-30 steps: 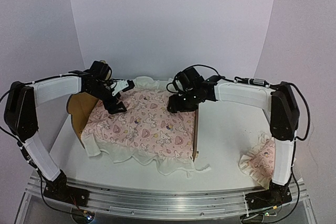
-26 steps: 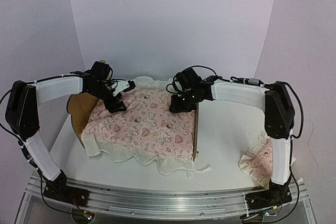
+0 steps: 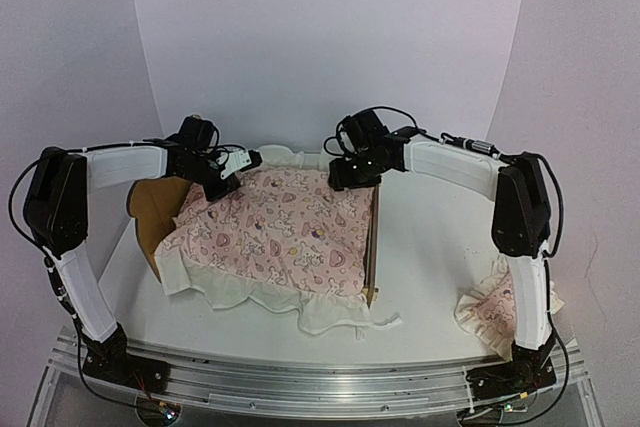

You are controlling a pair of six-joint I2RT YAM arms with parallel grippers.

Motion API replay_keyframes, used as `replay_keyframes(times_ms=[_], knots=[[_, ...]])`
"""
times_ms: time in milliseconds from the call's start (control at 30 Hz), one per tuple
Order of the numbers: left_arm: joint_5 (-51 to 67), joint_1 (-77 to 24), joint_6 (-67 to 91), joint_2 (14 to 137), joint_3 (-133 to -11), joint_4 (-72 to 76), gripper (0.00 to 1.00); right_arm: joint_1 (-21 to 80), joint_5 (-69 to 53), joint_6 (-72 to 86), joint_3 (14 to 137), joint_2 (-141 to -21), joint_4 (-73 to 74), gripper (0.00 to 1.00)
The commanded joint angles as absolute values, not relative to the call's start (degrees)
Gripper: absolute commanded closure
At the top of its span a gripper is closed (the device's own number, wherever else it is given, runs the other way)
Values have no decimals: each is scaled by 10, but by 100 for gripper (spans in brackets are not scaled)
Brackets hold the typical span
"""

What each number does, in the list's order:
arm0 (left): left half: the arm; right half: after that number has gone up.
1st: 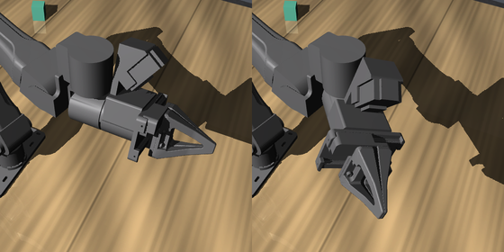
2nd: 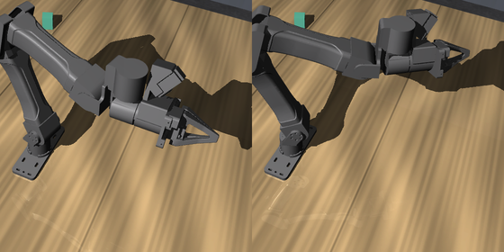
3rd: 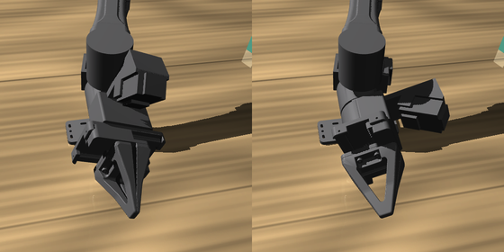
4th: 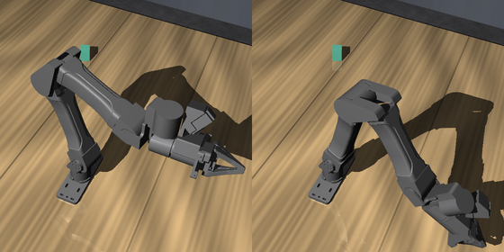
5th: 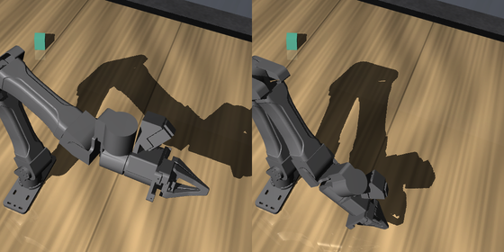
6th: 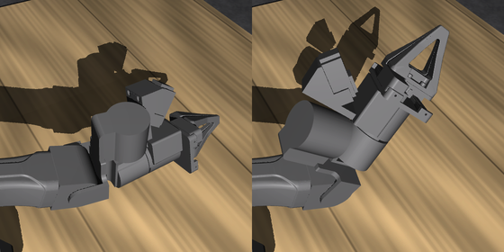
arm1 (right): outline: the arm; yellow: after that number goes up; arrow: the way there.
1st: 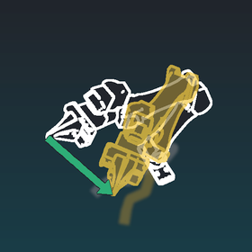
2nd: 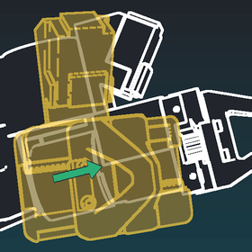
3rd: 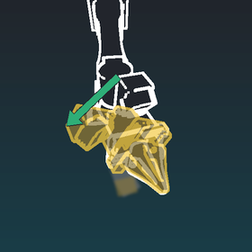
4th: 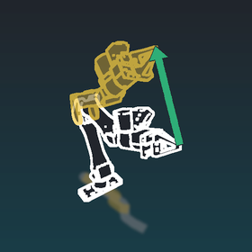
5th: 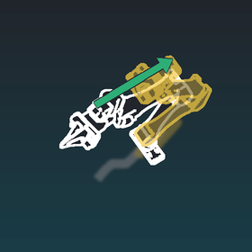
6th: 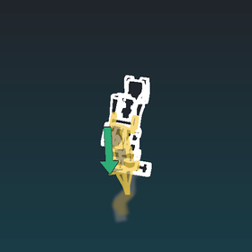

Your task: Set up the pet bed

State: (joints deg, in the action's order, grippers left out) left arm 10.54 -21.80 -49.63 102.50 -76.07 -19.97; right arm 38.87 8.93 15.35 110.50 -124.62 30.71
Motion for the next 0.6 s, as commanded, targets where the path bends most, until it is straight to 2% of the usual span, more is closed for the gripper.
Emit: replay_keyframes(times_ms=[0, 100, 133, 167, 233, 300, 367, 567], knots=[[111, -213, -495, 1020, -796, -192, 100, 383, 113, 132, 1103, -1249, 337, 41], [111, -213, -493, 1021, -797, -193, 100, 382, 97, 122, 1116, -1280, 345, 42], [112, -213, -492, 1021, -799, -195, 100, 380, 84, 123, 1123, -1292, 347, 46], [113, -213, -491, 1021, -801, -196, 100, 378, 71, 125, 1130, -1302, 349, 54], [114, -212, -490, 1021, -806, -197, 100, 373, 54, 131, 1143, -1315, 350, 80], [114, -211, -489, 1021, -813, -197, 100, 366, 51, 133, 1160, -1317, 349, 96], [112, -208, -490, 1024, -824, -191, 100, 360, 61, 126, 1186, -1317, 349, 100], [106, -204, -500, 1035, -842, -174, 100, 346, 106, 100, 1263, -1322, 347, 100]])
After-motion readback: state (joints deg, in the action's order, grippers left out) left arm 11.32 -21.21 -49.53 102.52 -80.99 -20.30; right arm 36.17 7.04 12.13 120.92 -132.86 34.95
